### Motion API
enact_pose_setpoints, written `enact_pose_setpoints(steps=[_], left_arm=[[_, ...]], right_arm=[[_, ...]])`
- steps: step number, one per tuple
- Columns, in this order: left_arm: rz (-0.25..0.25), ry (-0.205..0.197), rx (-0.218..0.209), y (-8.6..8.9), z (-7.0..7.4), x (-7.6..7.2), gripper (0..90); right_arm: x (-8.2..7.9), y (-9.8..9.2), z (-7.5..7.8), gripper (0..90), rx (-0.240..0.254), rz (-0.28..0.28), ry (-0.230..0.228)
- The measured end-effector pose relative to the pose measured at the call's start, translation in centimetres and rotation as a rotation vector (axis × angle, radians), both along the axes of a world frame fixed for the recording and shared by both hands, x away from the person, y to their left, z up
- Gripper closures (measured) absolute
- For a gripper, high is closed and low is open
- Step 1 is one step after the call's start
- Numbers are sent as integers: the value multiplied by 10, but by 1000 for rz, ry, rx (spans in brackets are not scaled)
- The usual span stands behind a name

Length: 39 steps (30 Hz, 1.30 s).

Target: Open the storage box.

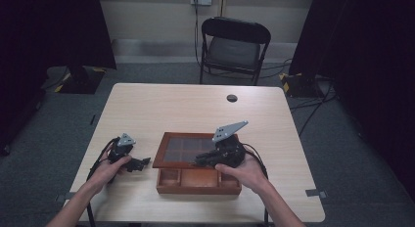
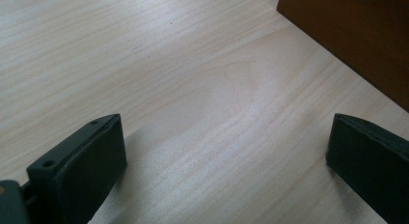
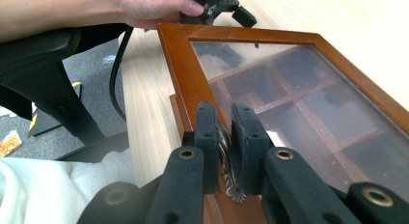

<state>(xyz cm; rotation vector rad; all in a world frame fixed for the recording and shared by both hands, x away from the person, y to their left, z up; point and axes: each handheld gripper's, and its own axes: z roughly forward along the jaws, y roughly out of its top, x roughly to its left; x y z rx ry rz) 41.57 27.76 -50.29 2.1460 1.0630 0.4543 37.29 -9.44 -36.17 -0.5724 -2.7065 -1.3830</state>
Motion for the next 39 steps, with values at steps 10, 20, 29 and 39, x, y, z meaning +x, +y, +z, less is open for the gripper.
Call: enact_pose_setpoints(steps=[10,20,29,39], left_arm=[[3,1,-4,0,0,0,0],[4,1,-5,0,0,0,0],[1,0,-1,0,0,0,0],[3,3,-3,0,0,0,0]], right_arm=[[2,0,5,825,-3,-7,-5],[4,1,9,825,-8,-9,-4],[7,0,14,825,-1,-20,-7],[10,0,17,825,7,-31,-1]])
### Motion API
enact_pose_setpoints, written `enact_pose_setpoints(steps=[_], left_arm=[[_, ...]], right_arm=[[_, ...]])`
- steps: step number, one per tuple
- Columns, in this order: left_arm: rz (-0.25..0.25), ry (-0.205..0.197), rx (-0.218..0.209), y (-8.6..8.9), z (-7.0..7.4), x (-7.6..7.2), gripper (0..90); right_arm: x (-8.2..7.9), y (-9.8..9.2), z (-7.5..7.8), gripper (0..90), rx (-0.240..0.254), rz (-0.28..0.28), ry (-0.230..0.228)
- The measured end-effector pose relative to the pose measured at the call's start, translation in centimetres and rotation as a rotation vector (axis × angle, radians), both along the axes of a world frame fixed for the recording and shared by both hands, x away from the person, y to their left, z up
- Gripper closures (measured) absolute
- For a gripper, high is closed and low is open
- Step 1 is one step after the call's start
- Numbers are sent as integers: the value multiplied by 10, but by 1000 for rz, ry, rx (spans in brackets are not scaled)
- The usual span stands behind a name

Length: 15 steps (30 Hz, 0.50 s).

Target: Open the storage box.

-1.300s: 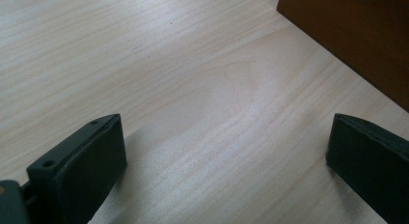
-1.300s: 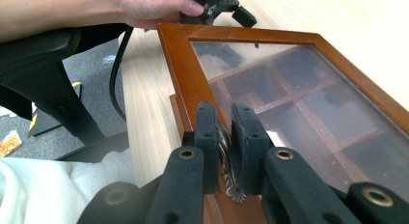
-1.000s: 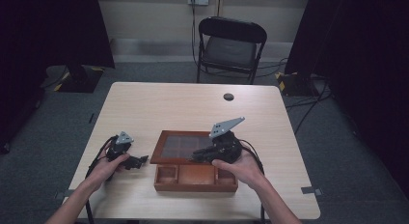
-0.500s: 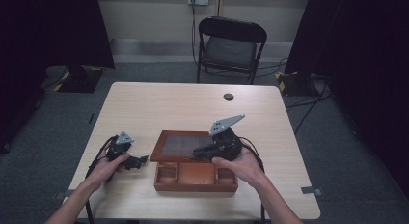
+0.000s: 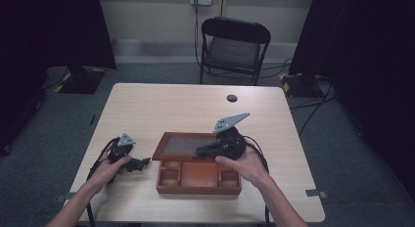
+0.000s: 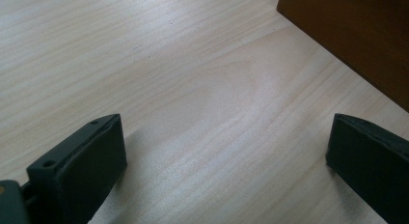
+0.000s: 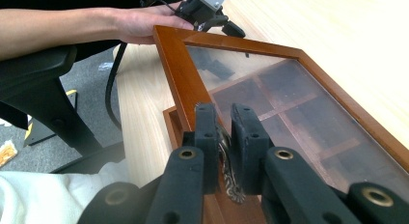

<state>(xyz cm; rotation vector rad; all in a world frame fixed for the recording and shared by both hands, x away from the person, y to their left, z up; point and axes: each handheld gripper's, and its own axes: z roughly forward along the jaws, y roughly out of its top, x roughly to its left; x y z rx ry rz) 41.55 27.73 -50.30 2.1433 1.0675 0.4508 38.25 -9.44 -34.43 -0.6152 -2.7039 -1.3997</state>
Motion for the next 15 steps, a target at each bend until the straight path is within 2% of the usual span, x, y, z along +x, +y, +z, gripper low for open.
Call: enact_pose_setpoints(steps=[15], left_arm=[[4,0,-9,0,0,0,0]], right_arm=[[4,0,6,825,7,-11,-1]])
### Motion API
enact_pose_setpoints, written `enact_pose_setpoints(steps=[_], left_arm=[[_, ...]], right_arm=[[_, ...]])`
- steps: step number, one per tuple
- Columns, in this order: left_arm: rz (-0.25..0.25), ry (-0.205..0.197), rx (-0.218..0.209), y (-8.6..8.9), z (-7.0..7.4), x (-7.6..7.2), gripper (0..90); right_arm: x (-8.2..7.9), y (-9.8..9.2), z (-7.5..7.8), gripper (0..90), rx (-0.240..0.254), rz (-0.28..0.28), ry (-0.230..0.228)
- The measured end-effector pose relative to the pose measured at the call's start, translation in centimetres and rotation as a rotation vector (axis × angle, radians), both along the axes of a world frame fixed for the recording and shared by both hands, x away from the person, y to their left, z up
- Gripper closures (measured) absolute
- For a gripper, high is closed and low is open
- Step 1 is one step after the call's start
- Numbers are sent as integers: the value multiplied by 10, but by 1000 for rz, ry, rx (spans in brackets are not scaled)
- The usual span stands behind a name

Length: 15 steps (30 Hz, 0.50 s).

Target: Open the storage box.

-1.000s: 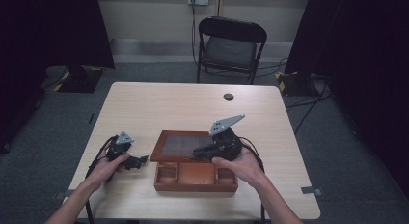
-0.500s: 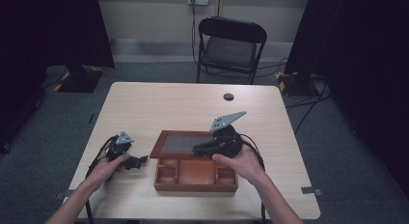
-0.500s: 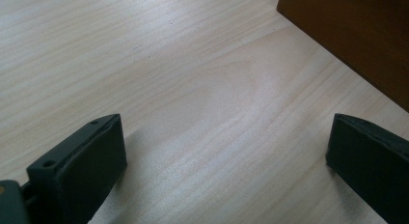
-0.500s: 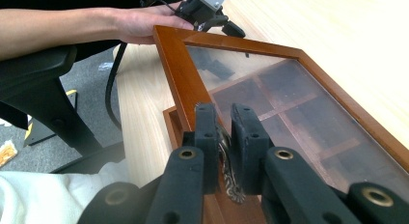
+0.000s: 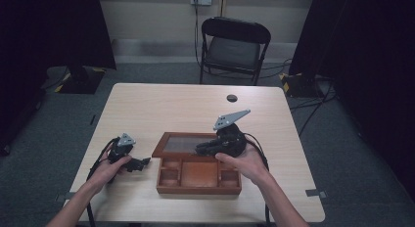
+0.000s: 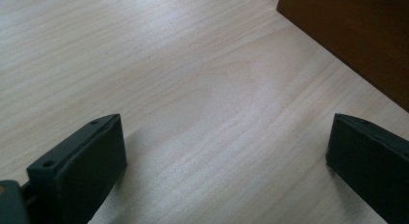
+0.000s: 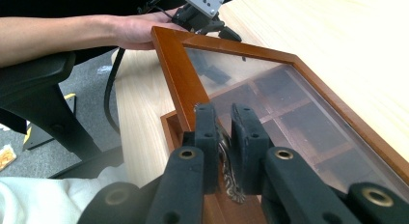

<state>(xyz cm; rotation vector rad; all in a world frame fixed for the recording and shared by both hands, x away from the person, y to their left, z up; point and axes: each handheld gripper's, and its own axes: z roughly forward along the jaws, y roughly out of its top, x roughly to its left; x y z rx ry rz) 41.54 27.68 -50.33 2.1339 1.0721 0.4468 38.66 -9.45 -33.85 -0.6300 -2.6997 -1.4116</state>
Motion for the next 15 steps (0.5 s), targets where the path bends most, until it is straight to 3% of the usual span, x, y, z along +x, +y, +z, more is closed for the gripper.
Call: enact_pose_setpoints(steps=[15], left_arm=[[-3,-2,7,0,0,0,0]], right_arm=[[3,-1,3,825,8,-4,3]])
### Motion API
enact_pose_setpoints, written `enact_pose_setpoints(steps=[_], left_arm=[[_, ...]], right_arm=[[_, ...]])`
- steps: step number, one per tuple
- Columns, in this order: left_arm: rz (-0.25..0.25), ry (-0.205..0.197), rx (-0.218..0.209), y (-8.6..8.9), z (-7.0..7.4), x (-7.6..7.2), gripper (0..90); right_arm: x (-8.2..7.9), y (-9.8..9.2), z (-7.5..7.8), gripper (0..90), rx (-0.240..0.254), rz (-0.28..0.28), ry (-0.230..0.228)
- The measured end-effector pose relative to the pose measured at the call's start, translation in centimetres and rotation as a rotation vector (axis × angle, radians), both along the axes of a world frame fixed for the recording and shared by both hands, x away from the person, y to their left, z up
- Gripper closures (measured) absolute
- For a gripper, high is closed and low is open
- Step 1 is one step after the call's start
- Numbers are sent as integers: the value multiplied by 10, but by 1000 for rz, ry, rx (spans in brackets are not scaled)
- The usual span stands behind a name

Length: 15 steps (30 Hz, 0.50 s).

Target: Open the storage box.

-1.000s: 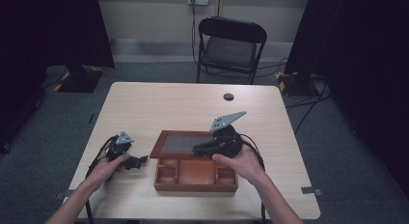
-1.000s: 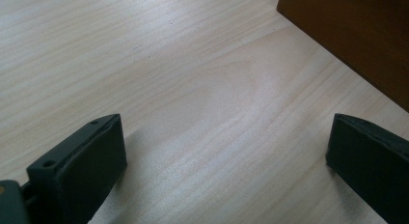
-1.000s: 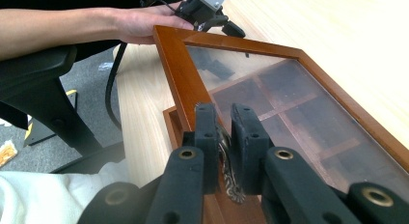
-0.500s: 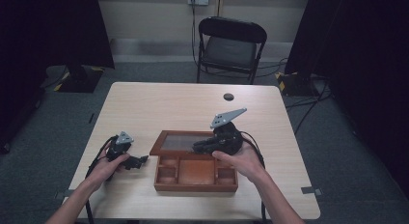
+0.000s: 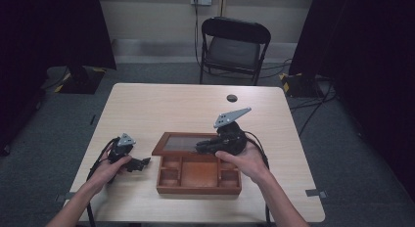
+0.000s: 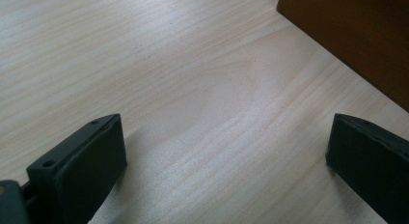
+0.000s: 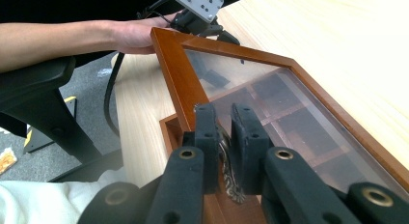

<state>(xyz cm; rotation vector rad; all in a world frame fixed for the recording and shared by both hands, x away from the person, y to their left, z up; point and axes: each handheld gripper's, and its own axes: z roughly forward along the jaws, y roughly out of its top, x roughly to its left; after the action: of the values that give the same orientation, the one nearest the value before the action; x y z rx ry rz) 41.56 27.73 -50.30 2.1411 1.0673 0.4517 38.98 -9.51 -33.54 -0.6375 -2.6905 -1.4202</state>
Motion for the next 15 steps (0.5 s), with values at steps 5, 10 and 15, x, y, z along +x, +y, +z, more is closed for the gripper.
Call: enact_pose_setpoints(steps=[5,10,15], left_arm=[[-1,1,2,0,0,0,0],[0,0,0,0,0,0,0],[-1,-1,2,0,0,0,0]], right_arm=[[2,0,2,825,6,-5,5],[4,-1,4,825,10,-10,8],[5,-1,5,825,15,-16,8]])
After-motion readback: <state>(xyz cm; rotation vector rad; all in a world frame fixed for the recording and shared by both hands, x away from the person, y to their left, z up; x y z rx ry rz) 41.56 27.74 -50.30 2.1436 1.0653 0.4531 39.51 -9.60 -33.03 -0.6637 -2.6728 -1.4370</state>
